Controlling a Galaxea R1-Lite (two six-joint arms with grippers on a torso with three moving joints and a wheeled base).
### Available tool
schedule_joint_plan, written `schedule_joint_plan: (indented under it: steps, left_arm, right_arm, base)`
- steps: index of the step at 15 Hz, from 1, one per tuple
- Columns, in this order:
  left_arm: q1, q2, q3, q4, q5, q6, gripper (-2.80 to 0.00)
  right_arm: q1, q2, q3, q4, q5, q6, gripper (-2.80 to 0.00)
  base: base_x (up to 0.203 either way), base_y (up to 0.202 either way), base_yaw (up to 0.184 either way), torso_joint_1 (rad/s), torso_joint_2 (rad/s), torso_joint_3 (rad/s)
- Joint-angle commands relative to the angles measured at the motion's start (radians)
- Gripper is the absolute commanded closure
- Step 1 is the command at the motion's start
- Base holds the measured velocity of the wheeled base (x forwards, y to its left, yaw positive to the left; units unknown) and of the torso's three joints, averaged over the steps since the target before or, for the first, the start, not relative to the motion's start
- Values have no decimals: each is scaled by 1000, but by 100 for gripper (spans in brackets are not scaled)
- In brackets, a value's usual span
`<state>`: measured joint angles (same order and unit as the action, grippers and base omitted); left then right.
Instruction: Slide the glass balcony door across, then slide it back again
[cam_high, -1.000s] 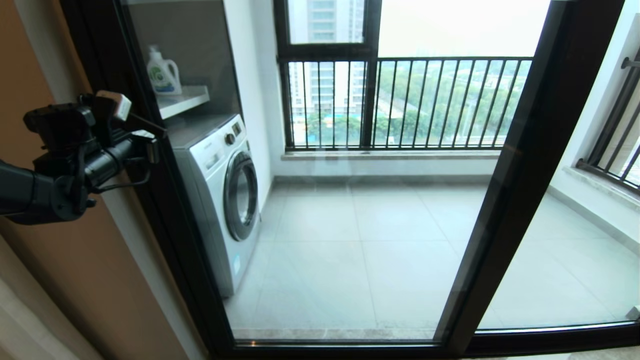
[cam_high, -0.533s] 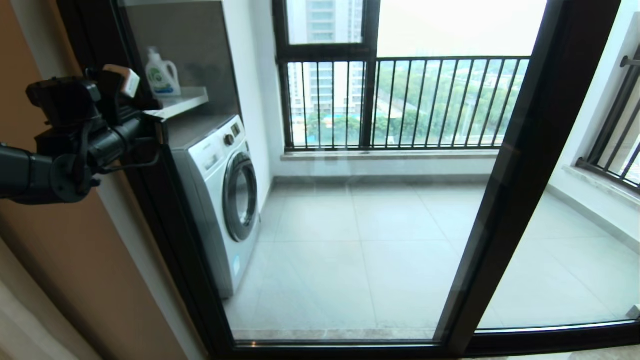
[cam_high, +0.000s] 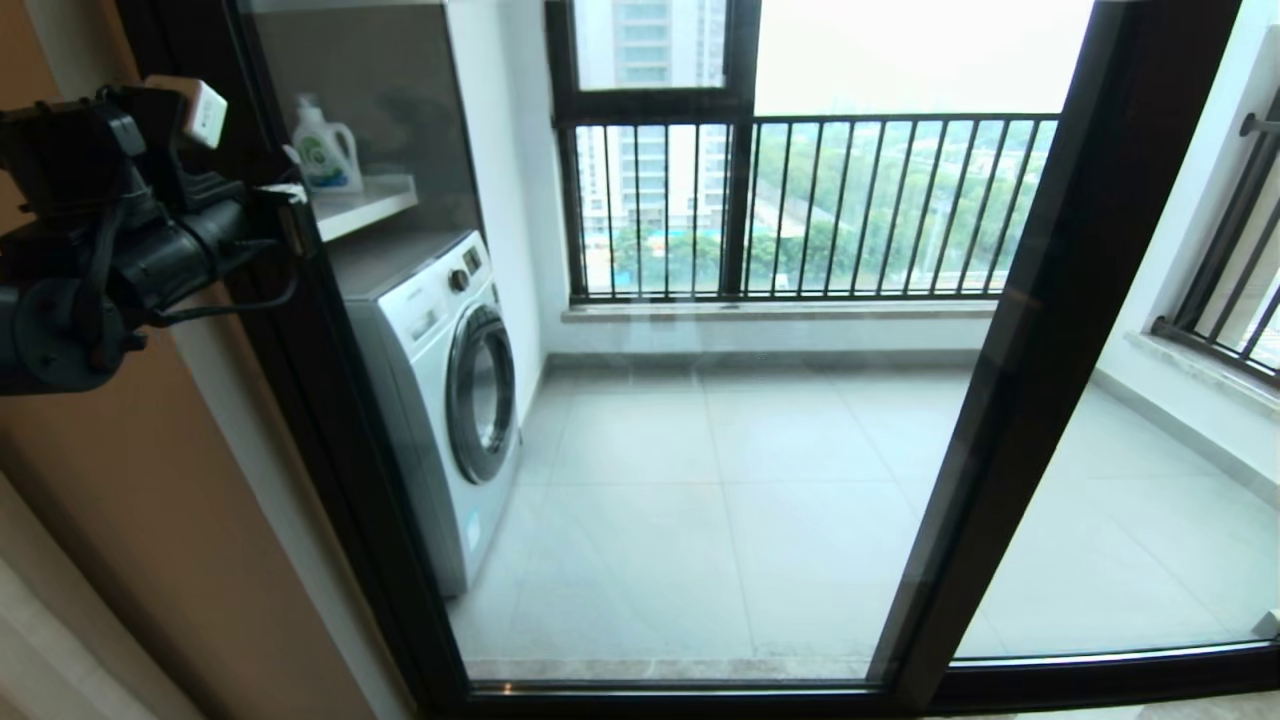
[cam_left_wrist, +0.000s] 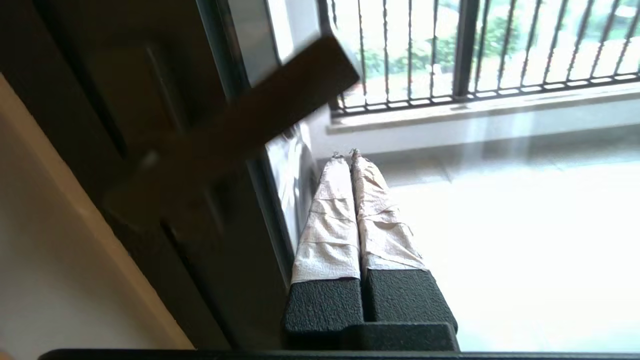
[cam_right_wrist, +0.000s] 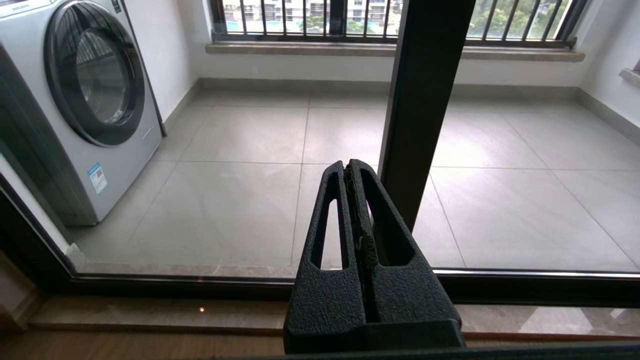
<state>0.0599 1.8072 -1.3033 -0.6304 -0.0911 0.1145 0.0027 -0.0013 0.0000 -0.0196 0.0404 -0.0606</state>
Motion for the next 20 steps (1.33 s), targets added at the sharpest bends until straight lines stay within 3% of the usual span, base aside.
schedule_joint_plan:
  steps: [1, 7, 9, 14, 20]
  left_arm:
    - [1, -180, 166, 8, -49, -39, 0]
    - [1, -574, 584, 9, -114, -112, 0]
    - [3, -630, 631, 14, -113, -125, 0]
    - [4, -447, 297, 40, -103, -131, 0]
    - [5, -148, -15, 59, -71, -130, 0]
  right_arm:
    - [0, 1, 12, 0, 1, -2, 0]
    - [0, 1, 12, 0, 1, -1, 0]
    - [0, 1, 12, 0, 1, -2, 0]
    - [0, 1, 12, 0, 1, -1, 0]
    - [0, 1, 12, 0, 1, -2, 0]
  base:
    - [0, 0, 0, 0, 0, 0]
    - [0, 0, 0, 0, 0, 0]
    - [0, 0, 0, 0, 0, 0]
    - [0, 0, 0, 0, 0, 0]
    - [0, 0, 0, 0, 0, 0]
